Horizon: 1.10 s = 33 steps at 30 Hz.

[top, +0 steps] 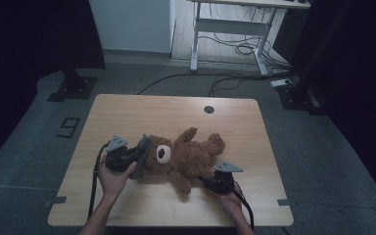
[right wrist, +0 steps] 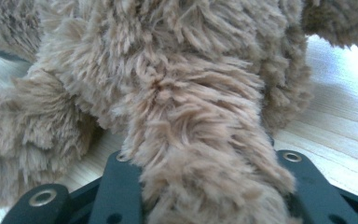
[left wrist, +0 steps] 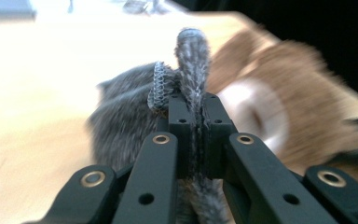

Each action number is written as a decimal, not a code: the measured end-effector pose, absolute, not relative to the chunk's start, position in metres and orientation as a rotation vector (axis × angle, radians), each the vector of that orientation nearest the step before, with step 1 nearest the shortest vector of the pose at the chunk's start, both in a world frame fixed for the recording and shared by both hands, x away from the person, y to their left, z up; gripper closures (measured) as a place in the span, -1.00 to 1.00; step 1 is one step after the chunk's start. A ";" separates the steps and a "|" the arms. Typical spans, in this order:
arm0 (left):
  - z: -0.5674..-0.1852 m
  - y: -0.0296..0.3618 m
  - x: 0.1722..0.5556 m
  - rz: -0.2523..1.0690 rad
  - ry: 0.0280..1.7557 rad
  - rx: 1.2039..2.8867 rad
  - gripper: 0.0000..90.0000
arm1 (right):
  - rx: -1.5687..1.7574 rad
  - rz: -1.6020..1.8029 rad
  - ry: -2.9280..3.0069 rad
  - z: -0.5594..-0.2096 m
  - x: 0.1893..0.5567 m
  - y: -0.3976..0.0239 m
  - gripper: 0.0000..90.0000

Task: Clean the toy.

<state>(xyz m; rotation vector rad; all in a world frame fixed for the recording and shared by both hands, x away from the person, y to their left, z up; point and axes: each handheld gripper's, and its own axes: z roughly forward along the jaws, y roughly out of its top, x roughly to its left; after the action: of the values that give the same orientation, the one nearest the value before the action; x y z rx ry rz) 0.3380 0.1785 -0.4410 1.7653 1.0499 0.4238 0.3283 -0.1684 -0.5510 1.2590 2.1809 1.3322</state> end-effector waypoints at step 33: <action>-0.498 0.202 0.355 0.344 1.269 1.858 0.88 | 1.284 1.326 2.196 -0.552 0.327 -0.167 0.34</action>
<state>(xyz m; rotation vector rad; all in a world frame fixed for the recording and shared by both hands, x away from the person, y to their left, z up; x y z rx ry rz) 0.3551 0.2017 -0.4980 1.8579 1.2691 0.3440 0.3270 -0.1670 -0.5516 1.2845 2.1956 1.3258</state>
